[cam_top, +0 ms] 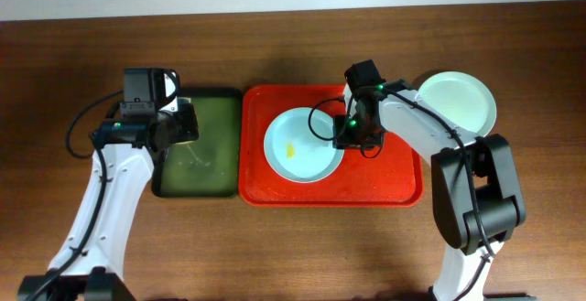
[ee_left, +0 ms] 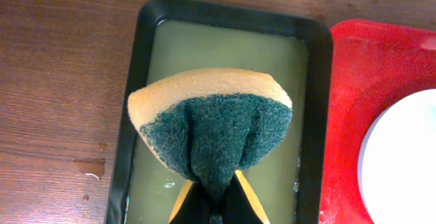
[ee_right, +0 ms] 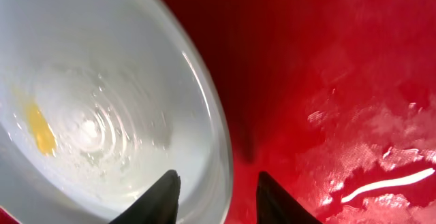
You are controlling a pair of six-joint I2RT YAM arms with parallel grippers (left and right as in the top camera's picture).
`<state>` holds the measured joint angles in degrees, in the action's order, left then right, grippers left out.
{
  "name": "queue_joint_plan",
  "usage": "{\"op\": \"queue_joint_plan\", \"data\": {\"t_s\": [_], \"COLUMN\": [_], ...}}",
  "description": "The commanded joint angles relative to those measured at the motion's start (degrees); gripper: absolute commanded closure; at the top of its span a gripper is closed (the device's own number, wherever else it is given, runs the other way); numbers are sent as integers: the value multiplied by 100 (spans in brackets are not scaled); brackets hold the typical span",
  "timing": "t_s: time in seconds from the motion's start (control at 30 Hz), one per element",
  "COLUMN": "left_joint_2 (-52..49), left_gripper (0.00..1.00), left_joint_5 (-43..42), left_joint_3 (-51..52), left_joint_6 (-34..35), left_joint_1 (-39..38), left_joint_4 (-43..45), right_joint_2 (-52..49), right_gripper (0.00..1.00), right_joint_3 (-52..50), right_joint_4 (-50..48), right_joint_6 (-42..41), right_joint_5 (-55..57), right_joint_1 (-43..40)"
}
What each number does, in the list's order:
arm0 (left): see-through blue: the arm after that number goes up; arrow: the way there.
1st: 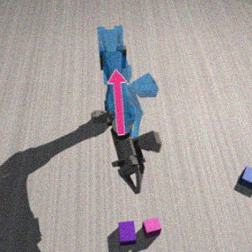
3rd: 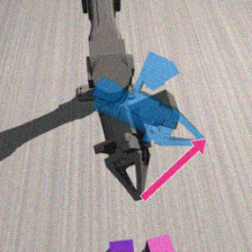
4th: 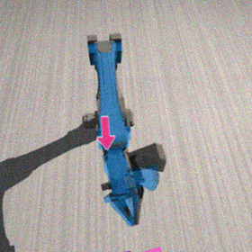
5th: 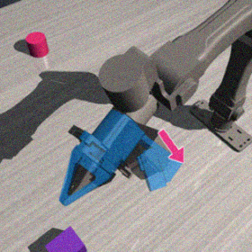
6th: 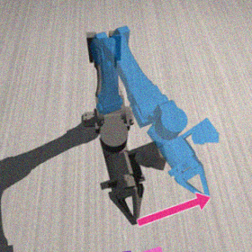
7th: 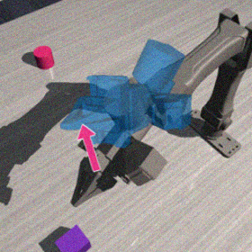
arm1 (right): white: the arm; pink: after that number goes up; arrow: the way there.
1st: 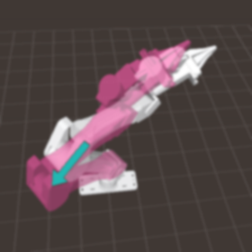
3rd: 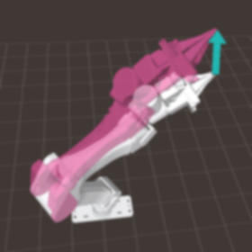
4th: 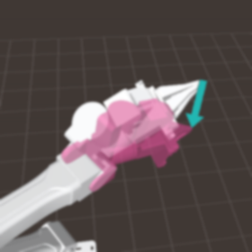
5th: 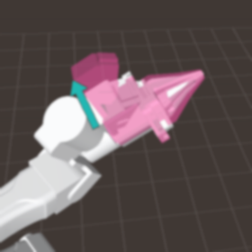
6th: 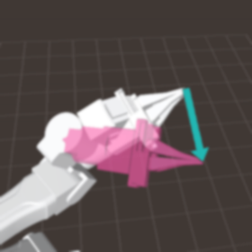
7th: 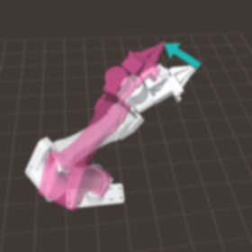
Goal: Clean dirty plates on tray and stack at the side
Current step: 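Lift the sponge with the left gripper and move it over the plate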
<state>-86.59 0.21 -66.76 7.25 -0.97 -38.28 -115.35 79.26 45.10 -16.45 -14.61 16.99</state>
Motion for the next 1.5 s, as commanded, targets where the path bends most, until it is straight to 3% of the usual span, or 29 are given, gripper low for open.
{"op": "queue_joint_plan", "data": {"t_s": [0.0,0.13,0.2,0.33,0.47,0.77,0.93,1.13,1.47], "left_joint_2": [-94,-94,-94,-94,-96,-96,-96,-289,-1167], "left_gripper": [100,100,100,100,100,100,100,100,100], "left_joint_5": [-90,-155,-221,-238,-236,214,208,-85,-481], "left_joint_3": [-48,-46,-46,-46,-46,-48,-280,-957,-1045], "left_joint_6": [-92,-92,-92,-94,-269,-260,-258,-258,-219], "left_joint_1": [-15,-15,-15,-15,-79,-361,-387,-391,-391], "left_joint_4": [11,9,9,-13,-9,74,-396,-977,-1150], "right_joint_2": [48,48,48,55,55,55,55,68,275], "right_gripper": [76,85,96,96,96,96,96,96,96], "right_joint_3": [-68,-278,-321,-319,-319,-321,-321,-317,-308], "right_joint_4": [-164,-492,-511,-501,-476,-334,-282,-116,-125], "right_joint_6": [-9,-13,-13,-13,-11,-13,-225,-640,-658], "right_joint_5": [177,173,173,-170,-1545,-1405,-946,-481,-114], "right_joint_1": [31,31,31,24,33,26,33,44,514]}}
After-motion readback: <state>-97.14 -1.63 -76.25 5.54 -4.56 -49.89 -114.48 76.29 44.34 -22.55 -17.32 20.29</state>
